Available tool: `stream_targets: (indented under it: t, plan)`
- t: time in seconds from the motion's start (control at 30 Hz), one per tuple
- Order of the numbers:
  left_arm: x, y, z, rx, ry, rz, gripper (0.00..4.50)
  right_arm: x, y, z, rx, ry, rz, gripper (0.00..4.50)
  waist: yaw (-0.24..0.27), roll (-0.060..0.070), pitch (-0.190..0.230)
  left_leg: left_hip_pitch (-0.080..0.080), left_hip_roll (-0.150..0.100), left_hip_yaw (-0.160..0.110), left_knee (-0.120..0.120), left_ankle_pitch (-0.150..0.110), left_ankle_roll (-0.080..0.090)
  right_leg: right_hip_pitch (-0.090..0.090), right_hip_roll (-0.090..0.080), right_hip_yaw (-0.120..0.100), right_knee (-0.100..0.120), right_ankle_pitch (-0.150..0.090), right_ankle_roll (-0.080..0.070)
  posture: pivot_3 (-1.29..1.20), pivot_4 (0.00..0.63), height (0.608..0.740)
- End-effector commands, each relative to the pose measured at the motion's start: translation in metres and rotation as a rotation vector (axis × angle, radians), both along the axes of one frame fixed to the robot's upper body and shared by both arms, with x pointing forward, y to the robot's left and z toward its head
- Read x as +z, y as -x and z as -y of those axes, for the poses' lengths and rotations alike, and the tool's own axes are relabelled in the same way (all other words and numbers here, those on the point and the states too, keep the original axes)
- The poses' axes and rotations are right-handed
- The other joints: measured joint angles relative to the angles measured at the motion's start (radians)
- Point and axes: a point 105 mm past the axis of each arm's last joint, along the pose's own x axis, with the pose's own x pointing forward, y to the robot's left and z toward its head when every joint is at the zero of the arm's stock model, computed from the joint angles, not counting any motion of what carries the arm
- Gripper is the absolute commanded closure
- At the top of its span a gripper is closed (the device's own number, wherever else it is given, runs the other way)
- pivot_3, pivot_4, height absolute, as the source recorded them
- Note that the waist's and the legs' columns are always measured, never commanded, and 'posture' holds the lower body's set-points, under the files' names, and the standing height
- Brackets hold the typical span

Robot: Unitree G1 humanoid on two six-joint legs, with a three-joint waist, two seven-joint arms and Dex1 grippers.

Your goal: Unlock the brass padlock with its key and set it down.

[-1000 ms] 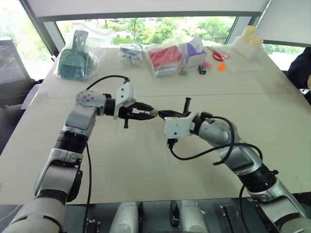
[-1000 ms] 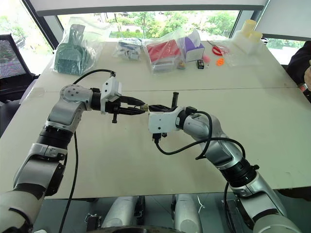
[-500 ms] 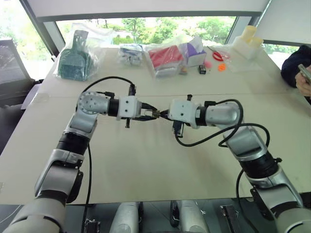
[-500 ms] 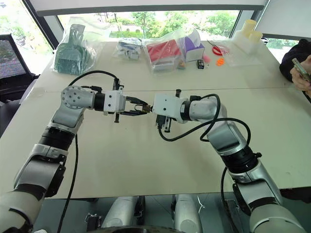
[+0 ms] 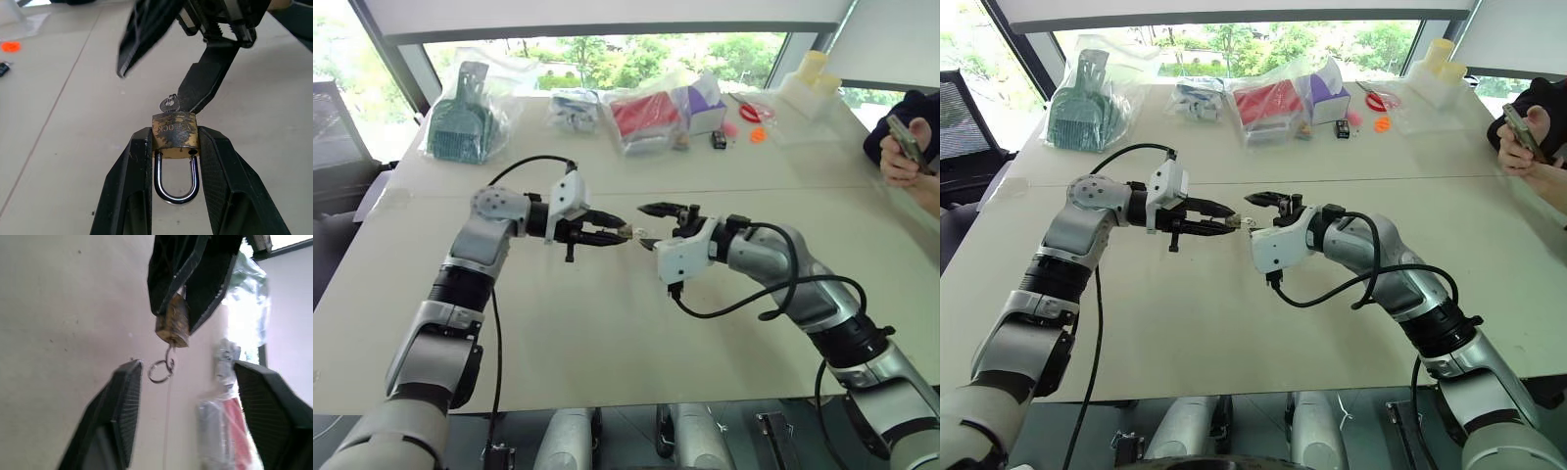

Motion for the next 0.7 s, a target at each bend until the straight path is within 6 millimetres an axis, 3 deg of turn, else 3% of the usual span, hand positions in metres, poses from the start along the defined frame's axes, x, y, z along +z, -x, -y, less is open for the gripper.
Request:
stream_targets:
  t: [0.03, 0.2, 0.43, 0.7]
  plan:
    - [0.02, 0.002, -0.004, -0.033, 0.023, -0.002, 3.75, 0.021, 0.004, 0.004, 0.052, -0.049, 0.149, 1.08, 0.0, 0.0, 0.0, 0.0, 0.0, 0.0, 0.0, 0.0, 0.0, 0.0, 0.0, 0.0, 0.0, 0.0, 0.0, 0.0, 0.15, 0.74]
    - [0.03, 0.004, -0.007, -0.09, 0.017, -0.047, 3.75, 0.029, 0.01, 0.003, 0.142, -0.081, 0.251, 1.08, 0.002, 0.0, 0.0, 0.0, 0.0, 0.0, 0.0, 0.0, 0.0, 0.0, 0.0, 0.0, 0.0, 0.0, 0.0, 0.0, 0.15, 0.74]
    - [0.038, 0.006, -0.005, -0.133, 0.023, -0.054, 3.75, 0.019, 0.009, 0.001, 0.194, -0.032, 0.22, 1.08, 0.0, 0.0, 0.0, 0.0, 0.0, 0.0, 0.0, 0.0, 0.0, 0.0, 0.0, 0.0, 0.0, 0.0, 0.0, 0.0, 0.15, 0.74]
    - [0.04, 0.009, -0.003, -0.151, 0.033, -0.057, 3.75, 0.021, 0.013, -0.005, 0.244, -0.049, 0.203, 1.08, 0.0, 0.0, 0.0, 0.0, 0.0, 0.0, 0.0, 0.0, 0.0, 0.0, 0.0, 0.0, 0.0, 0.0, 0.0, 0.0, 0.15, 0.74]
